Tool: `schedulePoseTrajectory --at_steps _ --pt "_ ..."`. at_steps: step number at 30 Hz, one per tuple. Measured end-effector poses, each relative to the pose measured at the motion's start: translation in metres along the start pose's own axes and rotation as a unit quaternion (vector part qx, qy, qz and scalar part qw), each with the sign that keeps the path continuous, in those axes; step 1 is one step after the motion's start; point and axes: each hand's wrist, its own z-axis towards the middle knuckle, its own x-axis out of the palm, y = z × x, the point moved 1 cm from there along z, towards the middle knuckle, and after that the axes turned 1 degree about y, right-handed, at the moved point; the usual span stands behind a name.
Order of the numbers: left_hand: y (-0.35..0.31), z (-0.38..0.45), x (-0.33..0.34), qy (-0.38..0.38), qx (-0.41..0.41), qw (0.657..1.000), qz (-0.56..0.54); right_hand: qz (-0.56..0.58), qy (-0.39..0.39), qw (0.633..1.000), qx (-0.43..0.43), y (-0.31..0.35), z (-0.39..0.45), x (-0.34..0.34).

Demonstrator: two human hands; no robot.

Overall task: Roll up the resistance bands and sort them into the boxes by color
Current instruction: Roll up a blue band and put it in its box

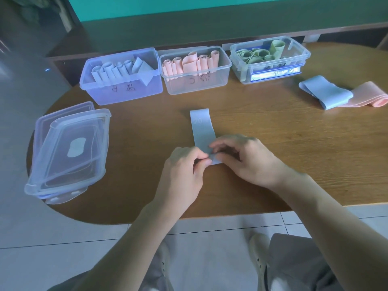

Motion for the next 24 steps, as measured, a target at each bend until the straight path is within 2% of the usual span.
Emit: schedulePoseTrajectory --at_steps 5,12,24 --pt "0.0 -0.002 0.001 -0.01 0.016 1.0 0.022 0.003 -0.005 1.0 0.018 -0.003 0.001 -0.001" --pt "0.007 0.002 -0.002 0.027 -0.012 1.0 0.007 -0.017 -0.042 0.999 0.009 -0.007 0.003 0.0" --pt "0.01 0.012 -0.002 -0.011 -0.001 1.0 -0.021 0.017 -0.039 0.997 0.06 -0.009 0.012 0.002"
